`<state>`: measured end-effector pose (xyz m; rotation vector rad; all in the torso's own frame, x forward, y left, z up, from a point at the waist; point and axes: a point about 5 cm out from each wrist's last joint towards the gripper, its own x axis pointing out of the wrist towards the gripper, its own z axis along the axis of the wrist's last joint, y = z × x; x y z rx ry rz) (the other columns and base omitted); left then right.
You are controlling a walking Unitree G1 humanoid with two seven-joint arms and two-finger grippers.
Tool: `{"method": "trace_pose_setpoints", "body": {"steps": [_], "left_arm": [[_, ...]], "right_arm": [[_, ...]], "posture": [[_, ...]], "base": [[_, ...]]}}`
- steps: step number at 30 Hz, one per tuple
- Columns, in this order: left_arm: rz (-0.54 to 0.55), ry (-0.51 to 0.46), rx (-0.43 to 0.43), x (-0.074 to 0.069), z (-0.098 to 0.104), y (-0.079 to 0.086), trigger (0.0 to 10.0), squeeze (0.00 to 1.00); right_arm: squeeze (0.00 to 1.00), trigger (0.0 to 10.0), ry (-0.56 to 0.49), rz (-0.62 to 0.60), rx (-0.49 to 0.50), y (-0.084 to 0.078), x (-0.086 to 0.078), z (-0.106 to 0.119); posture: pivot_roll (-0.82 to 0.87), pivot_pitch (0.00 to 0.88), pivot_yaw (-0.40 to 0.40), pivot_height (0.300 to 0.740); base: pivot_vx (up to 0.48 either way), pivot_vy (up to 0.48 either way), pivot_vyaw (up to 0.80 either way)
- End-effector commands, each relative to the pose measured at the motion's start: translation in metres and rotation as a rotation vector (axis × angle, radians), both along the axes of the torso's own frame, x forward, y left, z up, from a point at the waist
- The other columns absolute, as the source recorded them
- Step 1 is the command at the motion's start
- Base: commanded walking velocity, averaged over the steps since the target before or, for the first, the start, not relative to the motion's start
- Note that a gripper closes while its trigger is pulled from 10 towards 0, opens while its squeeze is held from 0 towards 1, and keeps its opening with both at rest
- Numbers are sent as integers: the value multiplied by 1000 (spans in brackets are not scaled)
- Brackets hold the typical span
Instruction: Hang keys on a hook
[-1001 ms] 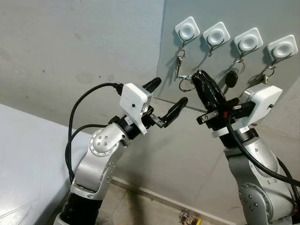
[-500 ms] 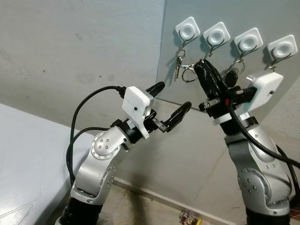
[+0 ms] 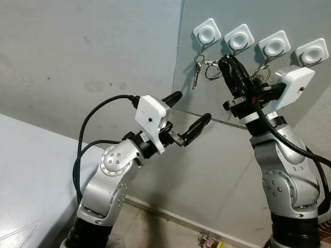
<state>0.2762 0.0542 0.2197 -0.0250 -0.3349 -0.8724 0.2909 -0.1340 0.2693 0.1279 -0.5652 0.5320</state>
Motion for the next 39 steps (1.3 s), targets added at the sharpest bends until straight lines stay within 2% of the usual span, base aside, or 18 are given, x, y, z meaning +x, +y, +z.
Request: {"method": "trace_pose_setpoints", "body": {"steps": [1,13,26,39], "left_arm": [[-19,-28,3,-3,7,-3,10000,0],[-19,-27,-3,-3,8,-3,10000,0],[-21,-28,-4,-3,10,-4,10000,0],[-20,-26,-2,-4,9,-4,10000,0]], "right_arm": [[0,10000,-37,-2,3,-4,1,8],[0,10000,-61,12,21,-13,13,18],[0,10000,-70,32,7,-36,25,26],[0,10000,-62,29,-11,-43,19,20]], "posture": [[-45,41,-32,711],[-41,45,-29,711],[-43,50,-28,711],[-42,51,-25,711]], "base": [[0,0,0],[0,0,0],[0,0,0],[0,0,0]]}}
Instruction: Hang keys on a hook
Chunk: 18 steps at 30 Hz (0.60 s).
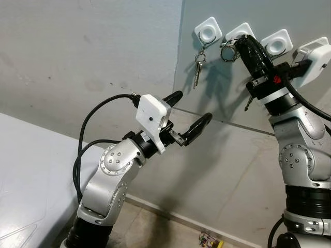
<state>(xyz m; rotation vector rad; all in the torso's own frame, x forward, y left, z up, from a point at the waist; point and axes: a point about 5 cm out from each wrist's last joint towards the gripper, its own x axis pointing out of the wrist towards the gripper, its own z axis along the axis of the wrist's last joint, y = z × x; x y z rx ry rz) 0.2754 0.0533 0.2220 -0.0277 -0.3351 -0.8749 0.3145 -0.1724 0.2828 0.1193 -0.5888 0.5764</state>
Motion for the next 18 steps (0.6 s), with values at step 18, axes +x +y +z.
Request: {"method": "trace_pose_setpoints", "body": {"steps": [18], "left_arm": [[-17,-23,5,-3,6,-2,10000,0]], "right_arm": [[0,10000,-25,-15,-73,0,-23,-14]], "posture": [[-44,52,-18,711]], "base": [[0,0,0]]}}
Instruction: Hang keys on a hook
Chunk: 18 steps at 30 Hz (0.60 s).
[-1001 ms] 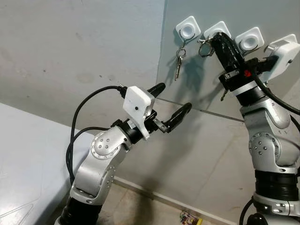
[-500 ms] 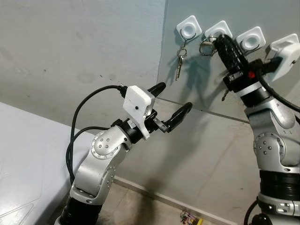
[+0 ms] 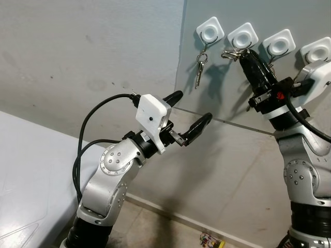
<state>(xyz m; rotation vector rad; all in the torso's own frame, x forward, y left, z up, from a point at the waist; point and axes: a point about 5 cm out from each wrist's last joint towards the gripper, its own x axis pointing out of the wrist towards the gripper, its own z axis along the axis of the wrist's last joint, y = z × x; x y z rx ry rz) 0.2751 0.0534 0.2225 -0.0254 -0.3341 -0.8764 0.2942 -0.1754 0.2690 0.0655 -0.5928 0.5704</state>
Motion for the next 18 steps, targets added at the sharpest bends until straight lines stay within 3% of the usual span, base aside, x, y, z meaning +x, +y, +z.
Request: {"method": "trace_pose_setpoints", "body": {"steps": [1,11,12,13,18], "left_arm": [[-15,-23,3,-2,6,-2,10000,0],[-11,-21,3,-2,6,-2,10000,0],[-9,-21,3,-2,5,-2,10000,0],[-7,-21,3,-2,6,-2,10000,0],[-4,-21,3,-2,6,-1,10000,0]], "right_arm": [[0,10000,-4,7,-36,4,-4,-1],[0,10000,39,19,-67,5,-4,-10],[271,10000,43,20,-67,5,-4,-11],[1000,10000,47,22,-64,5,-4,-11],[1000,10000,55,25,-58,5,-4,-12]], "posture": [[-44,52,-18,711],[-44,52,-18,711],[-44,52,-18,711],[-41,61,-20,711],[-41,61,-20,711]], "base": [[0,0,0],[0,0,0],[0,0,0],[0,0,0],[0,0,0]]}}
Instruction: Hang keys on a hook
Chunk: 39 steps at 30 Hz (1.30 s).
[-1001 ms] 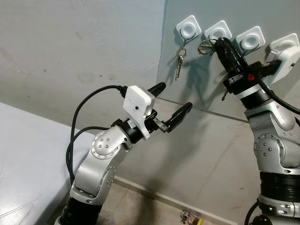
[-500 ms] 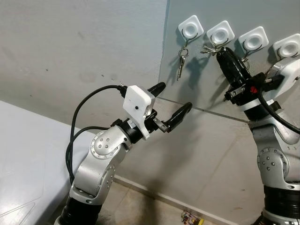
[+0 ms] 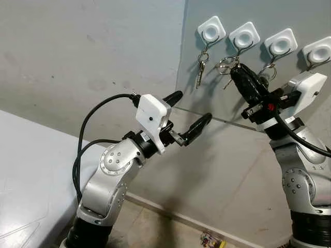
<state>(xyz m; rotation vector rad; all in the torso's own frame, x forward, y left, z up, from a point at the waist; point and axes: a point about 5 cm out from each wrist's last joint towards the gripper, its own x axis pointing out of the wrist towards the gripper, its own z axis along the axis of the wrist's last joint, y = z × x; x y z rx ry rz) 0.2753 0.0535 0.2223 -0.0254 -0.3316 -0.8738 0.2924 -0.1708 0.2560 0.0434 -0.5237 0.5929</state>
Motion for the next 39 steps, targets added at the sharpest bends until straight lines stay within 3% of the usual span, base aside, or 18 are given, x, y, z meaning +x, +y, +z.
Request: {"method": "trace_pose_setpoints", "body": {"steps": [1,20,29,30,37,39], "left_arm": [[-7,-23,2,-2,6,-1,10000,0],[13,-31,4,0,6,0,10000,0],[28,-24,13,1,1,2,10000,0],[44,-12,17,2,-3,3,10000,0],[90,43,30,6,-24,5,10000,0],[132,90,45,9,-42,8,10000,0]], "right_arm": [[1000,10000,-2,12,-13,0,-3,1],[1000,10000,-34,-73,-17,-1,-2,-1],[1000,10000,-2,-50,-14,9,-9,-15],[0,10000,22,-41,-32,13,-12,-25],[0,10000,100,-17,-44,24,-21,-52],[0,10000,156,-19,-47,27,-25,-70]], "posture": [[-41,61,-20,711],[-40,59,-18,711],[-41,57,-17,711],[-41,57,-17,711],[-43,49,-16,711],[-43,49,-16,711]], "base": [[0,0,0],[0,0,0],[0,0,0],[0,0,0],[0,0,0],[0,0,0]]}}
